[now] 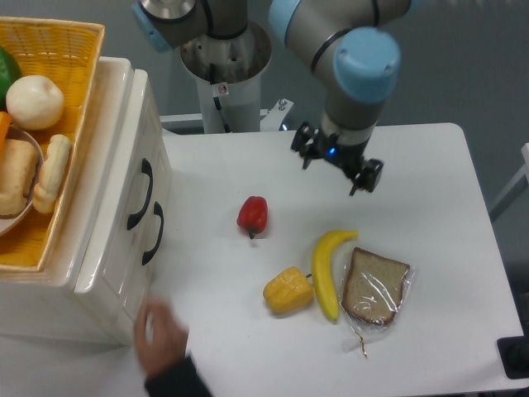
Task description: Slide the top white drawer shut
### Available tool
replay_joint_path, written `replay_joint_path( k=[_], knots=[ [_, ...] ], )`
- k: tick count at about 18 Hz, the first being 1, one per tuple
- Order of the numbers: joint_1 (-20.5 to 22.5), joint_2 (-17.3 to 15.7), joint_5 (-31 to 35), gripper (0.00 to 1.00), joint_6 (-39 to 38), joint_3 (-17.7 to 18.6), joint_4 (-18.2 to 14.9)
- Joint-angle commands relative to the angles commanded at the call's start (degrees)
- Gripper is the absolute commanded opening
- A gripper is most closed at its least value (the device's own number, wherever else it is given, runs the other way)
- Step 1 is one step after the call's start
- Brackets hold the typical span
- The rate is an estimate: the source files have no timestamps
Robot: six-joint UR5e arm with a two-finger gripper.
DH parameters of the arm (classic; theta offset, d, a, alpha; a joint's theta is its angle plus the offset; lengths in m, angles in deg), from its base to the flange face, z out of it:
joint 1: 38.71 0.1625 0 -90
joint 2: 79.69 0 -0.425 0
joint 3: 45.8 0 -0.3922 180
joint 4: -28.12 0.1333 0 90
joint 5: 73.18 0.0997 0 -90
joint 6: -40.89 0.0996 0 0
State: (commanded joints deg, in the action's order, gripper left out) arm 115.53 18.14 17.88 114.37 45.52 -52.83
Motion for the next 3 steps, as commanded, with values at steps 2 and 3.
replay_joint_path(
  k=[2, 3],
  knots=[
    [0.88, -0.53, -0.09, 1.0, 1.84, 0.18, 0.09],
    [1.06, -0.71, -0.17, 1.0, 2.63, 0.26, 0.0]
  ],
)
